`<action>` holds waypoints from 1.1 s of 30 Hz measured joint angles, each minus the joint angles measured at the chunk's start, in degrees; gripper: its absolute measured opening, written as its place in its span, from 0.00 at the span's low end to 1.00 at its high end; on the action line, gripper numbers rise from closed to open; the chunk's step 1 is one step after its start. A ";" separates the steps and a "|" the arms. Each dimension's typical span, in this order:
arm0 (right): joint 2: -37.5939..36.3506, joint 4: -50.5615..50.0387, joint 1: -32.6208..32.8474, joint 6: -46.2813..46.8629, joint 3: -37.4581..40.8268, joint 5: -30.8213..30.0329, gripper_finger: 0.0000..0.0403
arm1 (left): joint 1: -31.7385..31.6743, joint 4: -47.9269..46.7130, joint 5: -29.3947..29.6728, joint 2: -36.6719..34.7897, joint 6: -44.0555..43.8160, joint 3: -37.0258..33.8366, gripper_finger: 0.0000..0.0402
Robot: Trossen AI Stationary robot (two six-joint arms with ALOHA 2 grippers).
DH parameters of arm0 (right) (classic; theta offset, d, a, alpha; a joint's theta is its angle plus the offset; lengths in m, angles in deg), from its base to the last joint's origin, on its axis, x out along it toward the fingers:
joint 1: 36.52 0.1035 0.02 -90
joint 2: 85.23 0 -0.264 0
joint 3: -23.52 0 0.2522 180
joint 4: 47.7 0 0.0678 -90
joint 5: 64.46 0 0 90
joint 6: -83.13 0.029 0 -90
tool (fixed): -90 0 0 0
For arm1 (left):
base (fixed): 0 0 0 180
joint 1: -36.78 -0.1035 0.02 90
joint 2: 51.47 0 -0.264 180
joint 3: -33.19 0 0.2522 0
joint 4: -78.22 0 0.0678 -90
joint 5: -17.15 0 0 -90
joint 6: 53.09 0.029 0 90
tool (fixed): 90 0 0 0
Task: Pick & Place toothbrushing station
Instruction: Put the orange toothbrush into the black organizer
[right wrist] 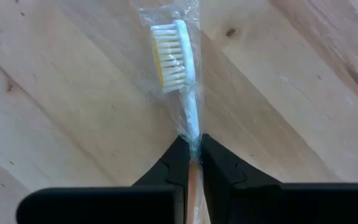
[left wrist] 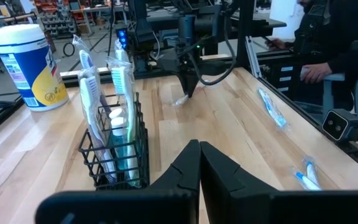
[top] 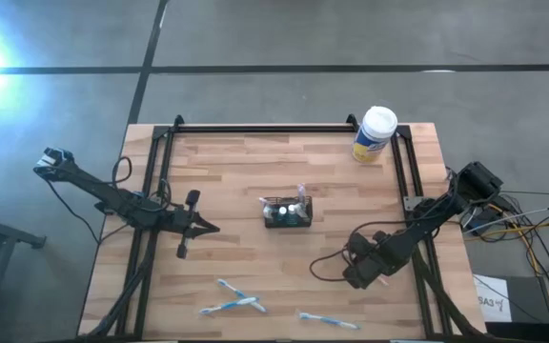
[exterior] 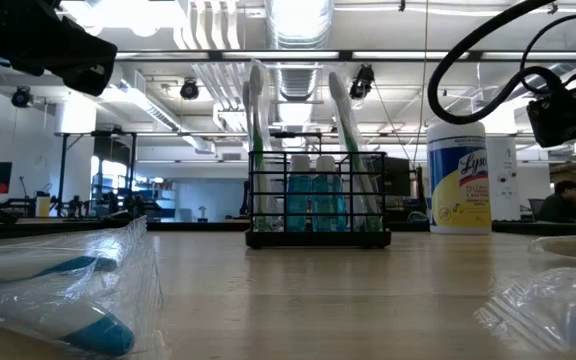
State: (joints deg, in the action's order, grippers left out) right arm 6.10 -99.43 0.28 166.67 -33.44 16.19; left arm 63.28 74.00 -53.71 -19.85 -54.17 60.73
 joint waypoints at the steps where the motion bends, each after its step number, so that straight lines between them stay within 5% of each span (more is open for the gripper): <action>1: 0.00 -0.03 0.00 -0.11 -0.02 -0.27 0.05 | -0.01 0.00 0.00 0.00 0.00 0.00 0.02; 5: -0.62 -0.48 0.09 -2.49 -0.91 -3.64 0.04 | -0.01 0.00 0.02 0.00 0.00 0.00 0.03; 19: -13.98 5.83 0.46 -29.13 -9.81 -42.28 0.04 | -0.04 2.59 0.39 0.02 0.00 -0.02 0.02; 25: -19.18 28.29 -0.82 -56.61 -6.86 -51.92 0.04 | -0.04 2.93 0.35 0.06 0.02 -0.02 0.03; 33: -18.65 76.75 -7.61 -89.82 8.57 -46.05 0.04 | -0.04 2.91 0.42 0.07 0.16 -0.02 0.04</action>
State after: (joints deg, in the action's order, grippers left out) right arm -12.55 -22.69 -7.33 76.85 -24.87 -29.86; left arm 63.24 76.90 -53.29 -19.79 -54.02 60.71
